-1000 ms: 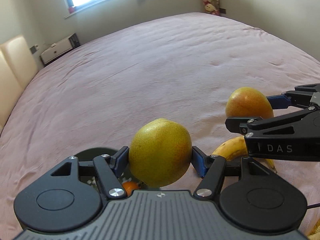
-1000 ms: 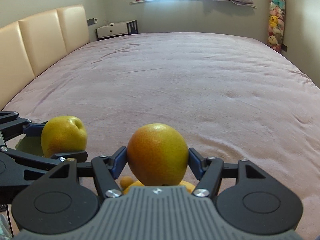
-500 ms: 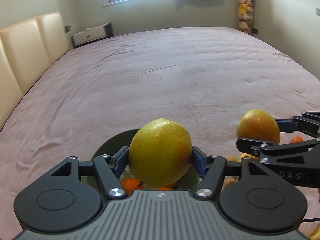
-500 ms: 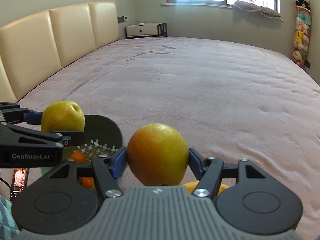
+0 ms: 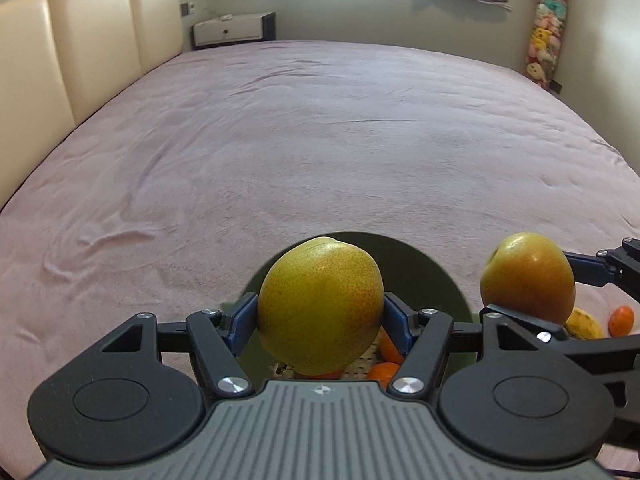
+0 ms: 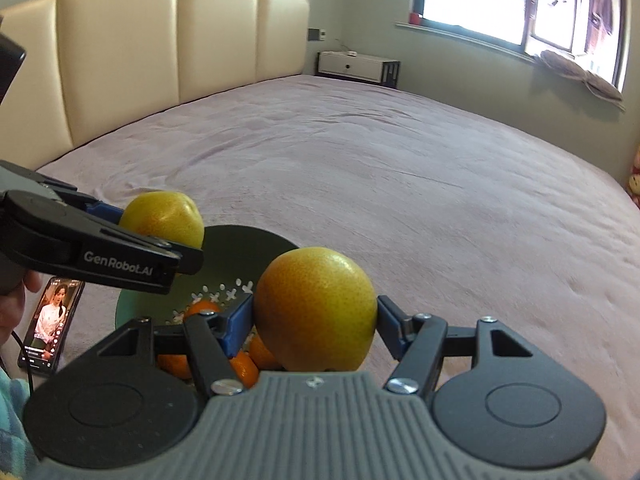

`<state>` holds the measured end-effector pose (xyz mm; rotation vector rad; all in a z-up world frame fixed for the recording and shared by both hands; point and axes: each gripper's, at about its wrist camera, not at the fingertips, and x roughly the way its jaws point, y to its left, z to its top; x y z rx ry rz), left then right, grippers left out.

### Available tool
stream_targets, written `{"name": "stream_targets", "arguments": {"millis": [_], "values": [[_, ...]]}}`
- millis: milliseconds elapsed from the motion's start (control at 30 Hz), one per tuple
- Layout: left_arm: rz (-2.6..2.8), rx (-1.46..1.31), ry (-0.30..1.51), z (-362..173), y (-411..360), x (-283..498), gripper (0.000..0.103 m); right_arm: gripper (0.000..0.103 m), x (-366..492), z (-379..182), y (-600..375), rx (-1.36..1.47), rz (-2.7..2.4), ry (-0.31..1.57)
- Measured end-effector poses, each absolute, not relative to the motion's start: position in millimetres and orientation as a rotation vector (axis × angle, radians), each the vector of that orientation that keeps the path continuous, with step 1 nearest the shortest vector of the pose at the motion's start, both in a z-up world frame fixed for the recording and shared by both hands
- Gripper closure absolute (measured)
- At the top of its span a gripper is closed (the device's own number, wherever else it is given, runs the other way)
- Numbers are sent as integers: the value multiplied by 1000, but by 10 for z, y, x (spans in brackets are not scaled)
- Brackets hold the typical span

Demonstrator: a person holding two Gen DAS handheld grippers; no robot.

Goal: Organize fruits
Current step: 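Carry the lemon and pear over the green colander with both tools, then open both tools to drop the lemon and pear into the colander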

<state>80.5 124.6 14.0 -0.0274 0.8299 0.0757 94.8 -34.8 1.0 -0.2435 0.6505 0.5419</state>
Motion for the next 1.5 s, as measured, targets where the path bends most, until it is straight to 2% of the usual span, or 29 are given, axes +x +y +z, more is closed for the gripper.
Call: {"name": "stream_targets", "arguments": {"millis": [267, 600, 1000, 1500], "values": [[159, -129, 866, 102, 1594, 848, 27, 40, 1040, -93, 139, -417, 656, 622], [188, -121, 878, 73, 1664, 877, 27, 40, 1305, -424, 575, -549, 784, 653], [210, -72, 921, -52, 1652, 952, 27, 40, 1559, -724, 705, -579, 867, 705], [187, 11, 923, -160, 1527, 1021, 27, 40, 1822, -772, 471, -462, 809, 794]]}}
